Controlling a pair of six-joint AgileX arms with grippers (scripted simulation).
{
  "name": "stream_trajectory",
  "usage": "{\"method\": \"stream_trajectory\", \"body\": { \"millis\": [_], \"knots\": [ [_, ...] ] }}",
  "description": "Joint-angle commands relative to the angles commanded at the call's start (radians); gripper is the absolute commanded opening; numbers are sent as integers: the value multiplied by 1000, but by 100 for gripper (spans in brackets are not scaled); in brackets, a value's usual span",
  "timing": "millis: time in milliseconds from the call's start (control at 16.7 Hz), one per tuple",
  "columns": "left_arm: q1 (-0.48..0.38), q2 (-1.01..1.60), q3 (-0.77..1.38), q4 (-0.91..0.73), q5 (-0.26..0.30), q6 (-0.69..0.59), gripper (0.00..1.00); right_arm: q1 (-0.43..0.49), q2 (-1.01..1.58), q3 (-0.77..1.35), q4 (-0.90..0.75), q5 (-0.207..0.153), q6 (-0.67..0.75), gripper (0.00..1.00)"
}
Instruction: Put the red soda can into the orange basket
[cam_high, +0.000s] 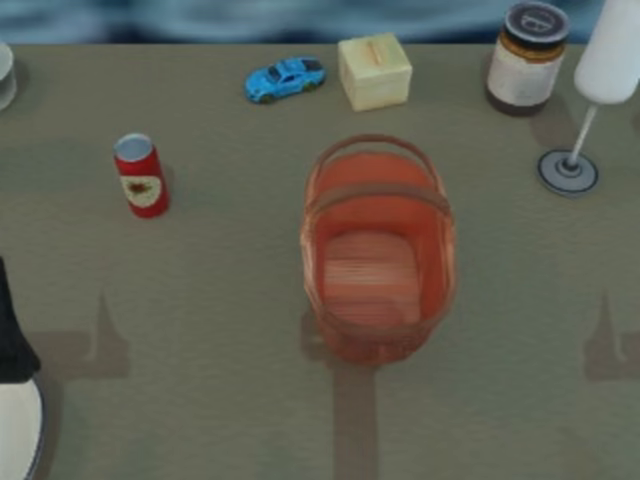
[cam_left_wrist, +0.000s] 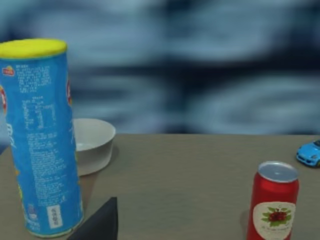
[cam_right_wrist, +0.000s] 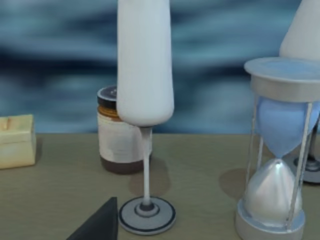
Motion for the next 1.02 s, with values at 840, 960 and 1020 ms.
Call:
{"method": "stream_trajectory", "body": {
  "millis": [840,960,1020],
  "knots": [
    [-92,650,620,-484,37,201,100,0,0,0,0,0,0,100],
    [-113,836,813,-604,47,253,100,0,0,0,0,0,0,100],
    [-122,932,916,-664,51,280,100,0,0,0,0,0,0,100]
  ]
}}
